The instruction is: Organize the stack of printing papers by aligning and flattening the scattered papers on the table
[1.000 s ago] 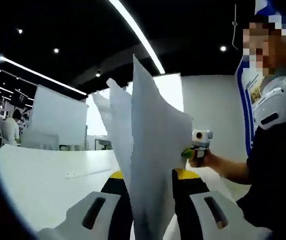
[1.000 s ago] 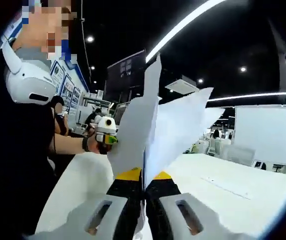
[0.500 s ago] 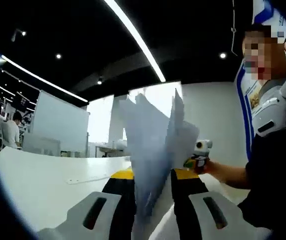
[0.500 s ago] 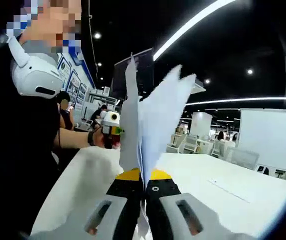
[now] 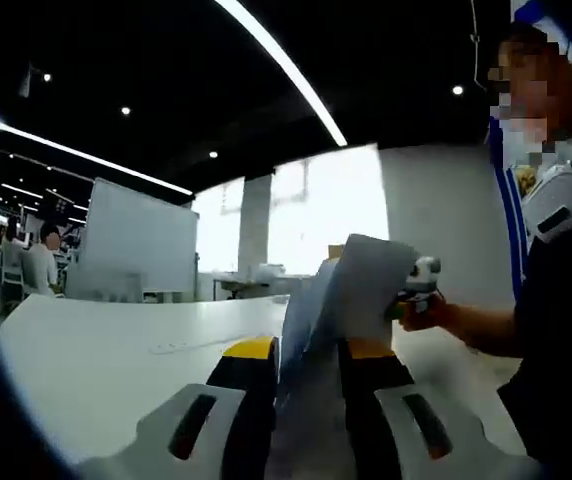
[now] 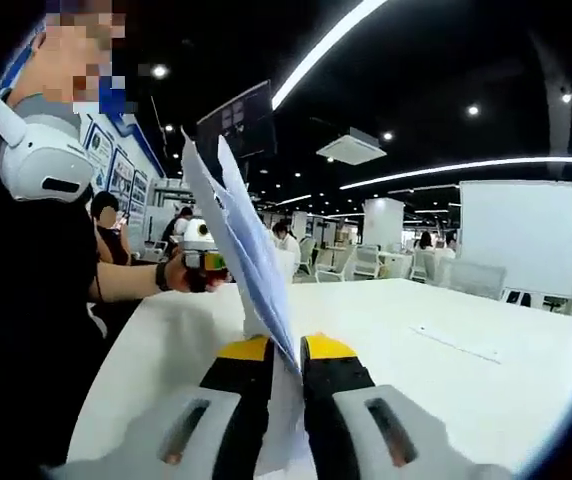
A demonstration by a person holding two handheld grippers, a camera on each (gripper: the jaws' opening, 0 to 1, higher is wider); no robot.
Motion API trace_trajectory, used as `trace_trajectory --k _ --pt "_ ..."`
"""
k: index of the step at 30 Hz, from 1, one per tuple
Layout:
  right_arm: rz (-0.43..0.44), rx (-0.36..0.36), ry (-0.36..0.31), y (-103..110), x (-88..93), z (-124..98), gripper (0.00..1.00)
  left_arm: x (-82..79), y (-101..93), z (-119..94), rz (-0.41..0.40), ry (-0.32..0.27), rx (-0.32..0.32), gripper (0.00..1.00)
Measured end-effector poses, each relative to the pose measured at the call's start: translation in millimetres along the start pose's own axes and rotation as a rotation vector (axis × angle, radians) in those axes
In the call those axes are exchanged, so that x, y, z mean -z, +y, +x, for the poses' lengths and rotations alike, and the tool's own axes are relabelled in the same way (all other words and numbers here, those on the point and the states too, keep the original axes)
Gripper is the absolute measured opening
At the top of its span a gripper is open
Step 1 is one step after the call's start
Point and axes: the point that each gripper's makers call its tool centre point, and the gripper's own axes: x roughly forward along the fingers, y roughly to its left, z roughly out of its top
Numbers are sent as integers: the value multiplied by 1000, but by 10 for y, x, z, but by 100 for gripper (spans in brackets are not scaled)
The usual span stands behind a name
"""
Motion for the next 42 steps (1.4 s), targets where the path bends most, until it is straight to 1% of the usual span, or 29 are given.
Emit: trace_trajectory --k 3,5,8,9,11,13,16,18,19,21,23,24,25,26,27,29,33,36,40,42 --pt "33 47 -12 -103 -1 -33 15 36 51 6 6 14 -27 26" --pt "59 84 -23 -184 -5 -63 15 60 86 10 8 23 -44 24" --pt "73 117 -32 -249 -23 -94 15 65 101 30 5 18 -59 21" --pt "83 125 -37 -260 -34 -101 15 65 109 44 2 16 -65 21" --pt "93 121 -42 -253 -61 -100 7 63 127 74 3 19 -81 17" --pt "72 137 -49 -260 -109 -89 1 51 111 111 1 25 -82 13" --pt "53 158 -64 -280 -181 -66 0 2 46 162 34 20 -68 7" --pt "-3 226 -58 -374 -219 -66 0 -57 24 200 71 14 -84 6" --pt "-20 236 -61 -372 -253 -49 0 -76 17 211 81 12 -88 6" --pt "-17 239 -76 -360 -306 -32 0 -151 -26 238 90 0 -88 6" --pt "-20 234 -83 -351 -322 -21 0 -195 -28 241 104 -12 -101 7" --pt "-13 227 -73 -349 -291 -12 0 -185 -16 242 109 -8 -107 8" --pt "31 230 -44 -360 -205 -16 4 -139 8 244 106 11 -115 10" --pt "75 240 -23 -391 -131 -23 9 -35 41 232 82 57 -127 13" --pt "110 256 -9 -432 -62 -34 13 51 76 229 61 90 -138 16" --pt "137 272 14 -479 47 -58 13 111 95 224 56 104 -142 18" --pt "160 280 21 -491 103 -92 15 108 101 215 54 94 -154 18" --pt "145 295 26 -508 92 -130 15 28 139 227 57 81 -165 18" --pt "142 287 -15 -489 -13 -181 15 -67 166 227 50 56 -165 18" --pt "149 296 -37 -502 -57 -201 17 -74 167 231 16 44 -159 18"
